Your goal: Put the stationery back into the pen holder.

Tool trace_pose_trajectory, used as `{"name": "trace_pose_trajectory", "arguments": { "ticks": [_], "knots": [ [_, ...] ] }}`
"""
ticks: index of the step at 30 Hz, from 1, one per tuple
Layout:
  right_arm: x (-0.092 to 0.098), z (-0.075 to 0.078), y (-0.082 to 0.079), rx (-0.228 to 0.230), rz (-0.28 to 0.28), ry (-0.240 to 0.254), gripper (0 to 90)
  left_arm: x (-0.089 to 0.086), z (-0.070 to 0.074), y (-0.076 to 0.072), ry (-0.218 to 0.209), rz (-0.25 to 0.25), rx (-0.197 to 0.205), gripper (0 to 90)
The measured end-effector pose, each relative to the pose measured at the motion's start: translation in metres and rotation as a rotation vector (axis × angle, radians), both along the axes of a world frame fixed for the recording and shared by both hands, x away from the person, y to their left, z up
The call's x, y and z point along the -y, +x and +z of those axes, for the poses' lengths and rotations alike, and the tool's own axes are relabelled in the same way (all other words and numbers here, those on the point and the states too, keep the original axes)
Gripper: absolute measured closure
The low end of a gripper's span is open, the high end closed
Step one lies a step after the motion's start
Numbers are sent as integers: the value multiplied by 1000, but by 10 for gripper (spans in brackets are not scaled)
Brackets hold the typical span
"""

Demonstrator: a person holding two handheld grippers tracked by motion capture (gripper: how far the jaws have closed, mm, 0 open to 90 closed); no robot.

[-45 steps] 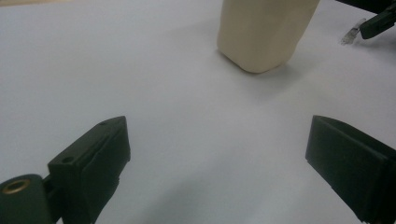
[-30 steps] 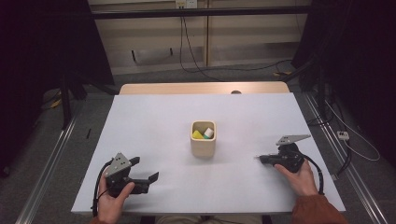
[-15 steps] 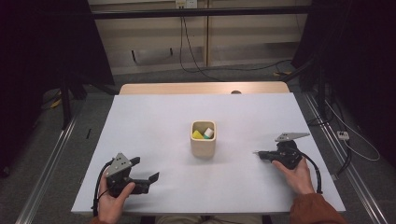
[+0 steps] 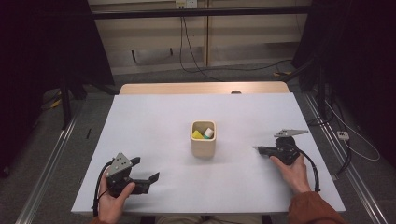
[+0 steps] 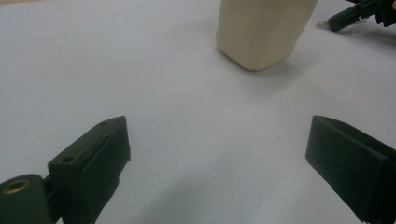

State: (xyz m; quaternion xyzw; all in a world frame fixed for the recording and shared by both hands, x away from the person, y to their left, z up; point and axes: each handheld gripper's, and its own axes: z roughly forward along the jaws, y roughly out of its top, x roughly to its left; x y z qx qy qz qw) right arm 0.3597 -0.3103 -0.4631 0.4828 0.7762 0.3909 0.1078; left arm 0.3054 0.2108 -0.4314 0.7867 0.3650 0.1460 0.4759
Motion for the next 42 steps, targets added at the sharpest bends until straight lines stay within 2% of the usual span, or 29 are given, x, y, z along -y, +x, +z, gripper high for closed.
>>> {"name": "trace_pose_trajectory", "arguments": {
  "ticks": [13,17,23,29,31,33,37,42],
  "knots": [
    [-2,-1,8,20,-31,-19,900,-1,0,0,-2,0,1,65],
    [-2,0,6,15,-30,-2,900,-1,0,0,-2,1,3,65],
    [-1,11,0,45,3,71,745,-2,0,-1,-6,5,0,65],
    [-3,21,-5,87,48,82,491,-1,1,-1,-6,1,2,65],
    [-4,25,-6,100,69,54,368,-2,1,-1,-3,0,0,65],
    [-5,28,-5,90,61,13,227,-2,0,0,-2,0,-3,65],
    [-1,31,-4,87,52,-12,158,-2,0,0,-1,-1,-2,65],
    [6,36,-6,90,36,-49,143,-2,0,0,-1,-2,-5,65]
  ]
}}
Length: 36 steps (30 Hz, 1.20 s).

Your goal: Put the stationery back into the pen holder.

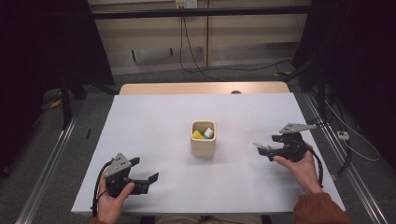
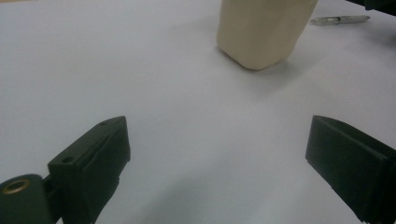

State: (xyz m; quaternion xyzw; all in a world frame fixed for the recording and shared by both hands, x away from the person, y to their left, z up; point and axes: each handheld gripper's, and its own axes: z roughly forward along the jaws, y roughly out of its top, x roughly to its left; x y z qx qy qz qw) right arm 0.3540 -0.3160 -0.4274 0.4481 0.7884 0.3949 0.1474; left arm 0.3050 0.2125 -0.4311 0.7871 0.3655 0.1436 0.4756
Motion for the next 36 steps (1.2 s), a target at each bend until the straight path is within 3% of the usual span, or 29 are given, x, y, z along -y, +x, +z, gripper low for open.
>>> {"name": "trace_pose_trajectory", "arguments": {
  "ticks": [11,14,16,18,22,27,36],
  "knots": [
    [27,8,-4,-18,-9,-39,166,0,0,0,-5,4,1,65],
    [33,10,-5,-29,-17,-98,175,0,0,0,1,1,1,65],
    [37,11,-6,-48,-21,-133,234,0,0,0,1,1,0,65],
    [38,12,-5,-48,-23,-218,244,0,0,0,1,2,0,65],
    [48,13,-1,-68,-20,-253,320,0,-1,0,1,2,-1,65],
    [52,7,7,-119,28,-284,384,0,-1,0,6,7,-4,65],
    [45,4,23,-193,178,-363,477,0,-2,0,4,8,-1,65]
  ]
}}
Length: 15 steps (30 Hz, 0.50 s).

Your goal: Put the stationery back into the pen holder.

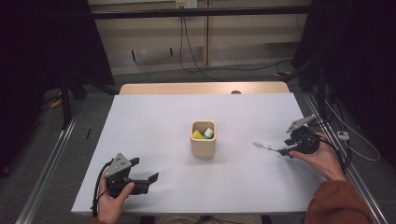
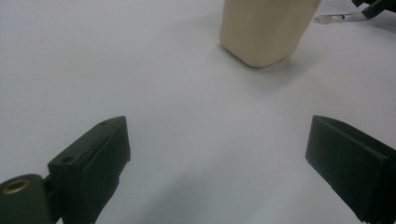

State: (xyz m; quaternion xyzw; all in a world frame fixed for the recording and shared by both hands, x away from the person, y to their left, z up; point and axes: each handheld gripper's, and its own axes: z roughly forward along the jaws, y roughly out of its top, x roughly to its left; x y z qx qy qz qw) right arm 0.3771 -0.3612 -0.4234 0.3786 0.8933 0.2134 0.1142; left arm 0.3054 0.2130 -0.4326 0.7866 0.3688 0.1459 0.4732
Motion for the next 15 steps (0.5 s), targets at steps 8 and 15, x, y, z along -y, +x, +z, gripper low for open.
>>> {"name": "trace_pose_trajectory", "arguments": {
  "ticks": [8,15],
  "knots": [
    [-1,2,6,-69,81,-69,560,1,0,0,5,-1,-3,65],
    [-6,0,12,-99,153,-118,645,1,-1,0,3,-4,-2,65]
  ]
}}
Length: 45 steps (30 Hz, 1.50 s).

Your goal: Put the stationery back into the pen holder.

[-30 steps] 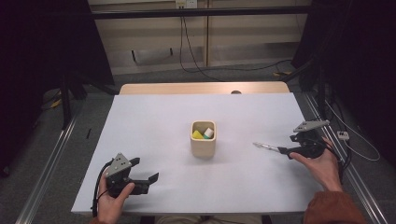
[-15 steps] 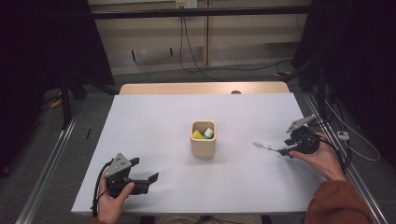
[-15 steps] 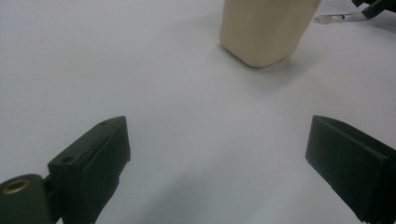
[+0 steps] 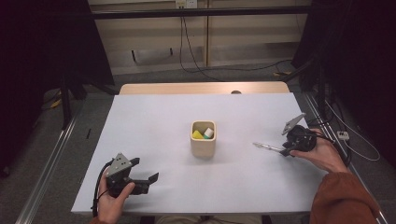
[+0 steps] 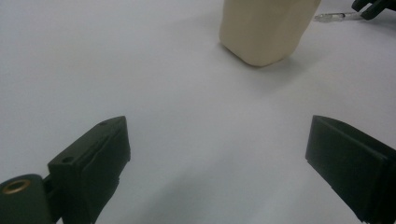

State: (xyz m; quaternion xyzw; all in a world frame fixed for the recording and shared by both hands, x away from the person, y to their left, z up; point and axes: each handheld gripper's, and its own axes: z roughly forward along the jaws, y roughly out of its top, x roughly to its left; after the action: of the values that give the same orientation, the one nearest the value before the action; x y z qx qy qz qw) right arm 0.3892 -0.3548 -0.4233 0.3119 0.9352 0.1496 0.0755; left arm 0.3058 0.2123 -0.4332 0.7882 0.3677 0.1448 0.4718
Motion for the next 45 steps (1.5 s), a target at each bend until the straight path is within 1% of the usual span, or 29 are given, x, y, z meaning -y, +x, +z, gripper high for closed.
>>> {"name": "trace_pose_trajectory", "arguments": {
  "ticks": [3,5,8,9,13,15,16,19,21,23,24,26,30,31,33,34,35,36,39,42,45],
  "knots": [
    [-3,-1,3,-10,14,-24,663,0,0,0,2,1,0,65],
    [-3,-2,4,-9,18,-20,702,0,0,0,2,0,-2,65],
    [-4,-3,6,-28,22,-16,757,0,0,0,0,0,-1,65],
    [-4,-4,6,-32,39,-15,769,0,0,0,0,-1,0,65],
    [-4,-4,6,-38,32,-12,775,1,0,0,7,-3,1,65],
    [-5,-4,6,-34,35,-22,781,1,0,0,6,-2,1,65],
    [-6,-4,6,-39,28,-27,783,1,0,0,6,-3,1,65],
    [-7,-4,7,-41,35,-32,797,1,0,0,5,-1,0,65],
    [-9,-3,7,-44,38,-46,800,1,0,0,4,1,0,65],
    [-9,-3,7,-45,37,-44,801,0,0,0,1,0,0,65],
    [-8,-3,7,-49,27,-37,802,0,0,0,1,0,0,65],
    [-8,-3,6,-45,21,-35,802,0,0,0,1,-1,0,65],
    [-5,-2,4,-28,5,-13,802,0,0,0,0,2,0,65],
    [-5,-2,3,-28,-14,1,802,0,0,0,0,2,0,65],
    [-3,-1,1,-22,-16,21,802,0,0,0,1,-1,0,65],
    [-3,0,-1,-21,-37,33,802,0,0,0,0,0,-1,65],
    [-3,2,-2,-9,-27,43,802,0,0,0,-1,1,-1,65],
    [-3,4,-4,-2,-29,61,802,0,0,0,0,0,0,65],
    [-5,9,-8,14,-28,93,802,0,0,0,4,1,-1,65],
    [-8,13,-11,41,-31,133,802,0,0,0,3,2,0,65],
    [-11,15,-13,48,-33,159,802,0,0,0,-2,7,0,65]
  ]
}}
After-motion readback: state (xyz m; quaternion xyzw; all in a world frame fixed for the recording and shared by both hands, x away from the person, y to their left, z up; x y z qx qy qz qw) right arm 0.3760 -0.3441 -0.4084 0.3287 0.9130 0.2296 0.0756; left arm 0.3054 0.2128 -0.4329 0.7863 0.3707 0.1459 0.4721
